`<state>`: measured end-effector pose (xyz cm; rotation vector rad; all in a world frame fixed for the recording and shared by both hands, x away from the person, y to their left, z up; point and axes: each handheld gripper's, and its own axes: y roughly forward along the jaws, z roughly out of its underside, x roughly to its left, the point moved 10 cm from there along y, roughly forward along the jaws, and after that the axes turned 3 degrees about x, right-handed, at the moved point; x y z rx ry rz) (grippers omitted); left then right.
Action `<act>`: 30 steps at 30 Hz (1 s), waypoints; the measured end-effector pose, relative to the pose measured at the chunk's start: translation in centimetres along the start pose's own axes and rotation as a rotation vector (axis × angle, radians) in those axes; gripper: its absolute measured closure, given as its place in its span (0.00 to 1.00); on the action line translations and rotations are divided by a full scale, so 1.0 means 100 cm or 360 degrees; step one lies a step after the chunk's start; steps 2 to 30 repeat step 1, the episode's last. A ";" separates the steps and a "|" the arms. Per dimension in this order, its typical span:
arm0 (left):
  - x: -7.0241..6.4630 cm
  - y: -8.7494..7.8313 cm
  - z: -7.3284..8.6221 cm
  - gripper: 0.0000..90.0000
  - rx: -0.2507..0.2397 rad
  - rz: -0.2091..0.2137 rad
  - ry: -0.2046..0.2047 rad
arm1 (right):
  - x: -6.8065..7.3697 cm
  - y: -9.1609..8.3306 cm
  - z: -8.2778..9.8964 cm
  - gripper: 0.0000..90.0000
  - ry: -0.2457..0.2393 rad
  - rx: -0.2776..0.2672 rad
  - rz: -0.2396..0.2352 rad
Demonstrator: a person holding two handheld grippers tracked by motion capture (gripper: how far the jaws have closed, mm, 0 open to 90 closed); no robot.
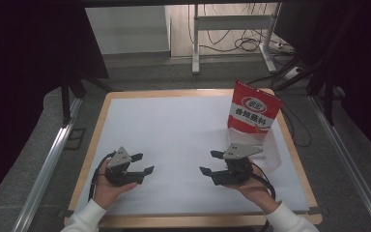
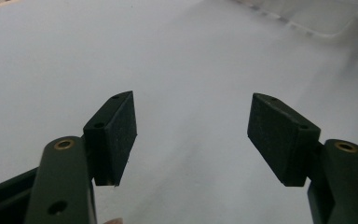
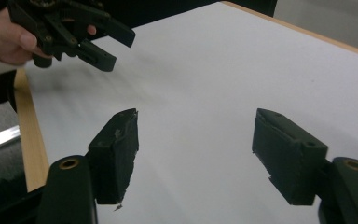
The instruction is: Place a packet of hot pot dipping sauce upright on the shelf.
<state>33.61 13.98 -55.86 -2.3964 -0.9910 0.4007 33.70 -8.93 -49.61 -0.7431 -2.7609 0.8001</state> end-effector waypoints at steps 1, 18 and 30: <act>0.000 0.000 0.000 0.36 -0.0001 0.0005 -0.0005 | 0.001 0.001 -0.001 0.32 -0.0007 -0.0005 0.0012; 0.000 0.000 0.000 0.36 -0.0001 0.0005 -0.0005 | 0.001 0.001 -0.001 0.32 -0.0007 -0.0005 0.0012; 0.000 0.000 0.000 0.36 -0.0001 0.0005 -0.0005 | 0.001 0.001 -0.001 0.32 -0.0007 -0.0005 0.0012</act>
